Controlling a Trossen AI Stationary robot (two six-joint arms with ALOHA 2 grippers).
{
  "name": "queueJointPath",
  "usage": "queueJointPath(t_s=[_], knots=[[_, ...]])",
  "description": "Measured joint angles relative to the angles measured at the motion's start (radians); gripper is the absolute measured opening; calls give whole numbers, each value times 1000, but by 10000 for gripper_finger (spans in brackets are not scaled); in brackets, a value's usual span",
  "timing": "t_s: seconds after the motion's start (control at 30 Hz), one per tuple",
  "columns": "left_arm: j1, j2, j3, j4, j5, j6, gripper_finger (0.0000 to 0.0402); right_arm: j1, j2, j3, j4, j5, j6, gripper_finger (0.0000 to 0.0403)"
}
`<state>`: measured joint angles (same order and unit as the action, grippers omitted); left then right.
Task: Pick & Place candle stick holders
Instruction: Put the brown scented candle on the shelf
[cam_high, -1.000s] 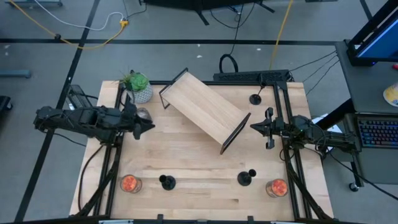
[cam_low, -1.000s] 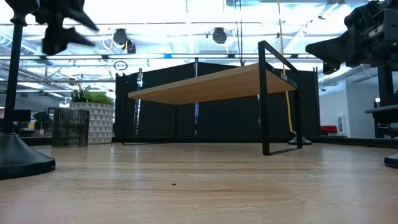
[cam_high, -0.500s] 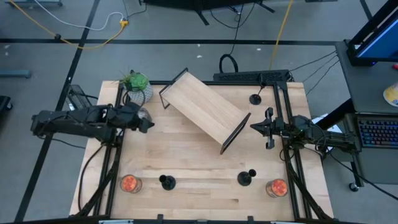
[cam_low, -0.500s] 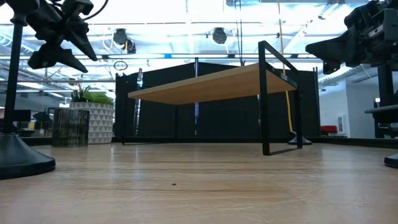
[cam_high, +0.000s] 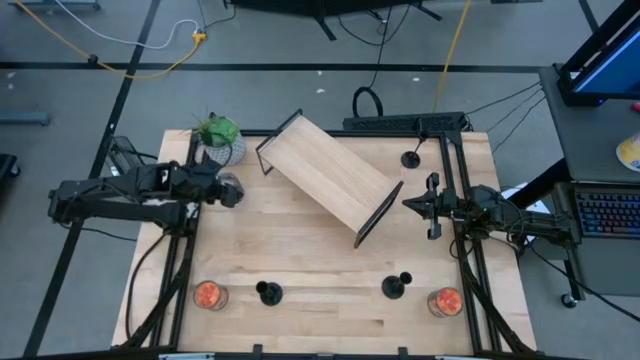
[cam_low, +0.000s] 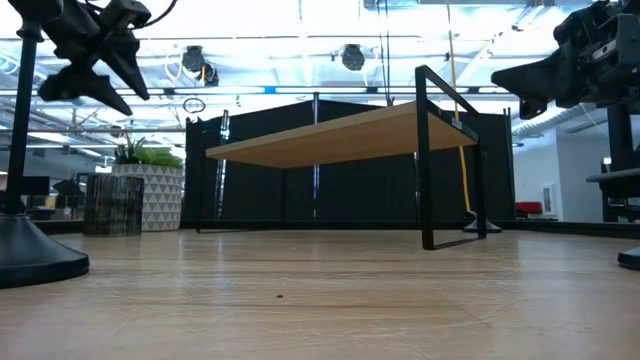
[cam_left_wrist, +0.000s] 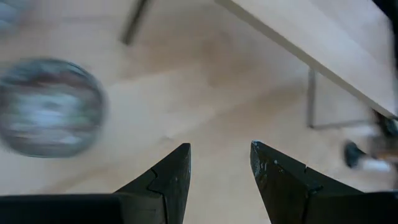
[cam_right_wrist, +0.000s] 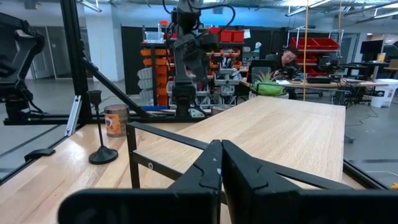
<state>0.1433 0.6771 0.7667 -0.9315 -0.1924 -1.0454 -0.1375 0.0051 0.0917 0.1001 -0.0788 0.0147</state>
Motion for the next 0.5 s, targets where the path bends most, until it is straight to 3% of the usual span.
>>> queueJointPath(t_s=[0.17, 0.5], knots=[[17, 73, 81, -123, -126, 13, 172, 0, 0, 0, 0, 0, 0, 0], [51, 143, 88, -143, -123, 68, 173, 0, 0, 0, 0, 0, 29, 0]])
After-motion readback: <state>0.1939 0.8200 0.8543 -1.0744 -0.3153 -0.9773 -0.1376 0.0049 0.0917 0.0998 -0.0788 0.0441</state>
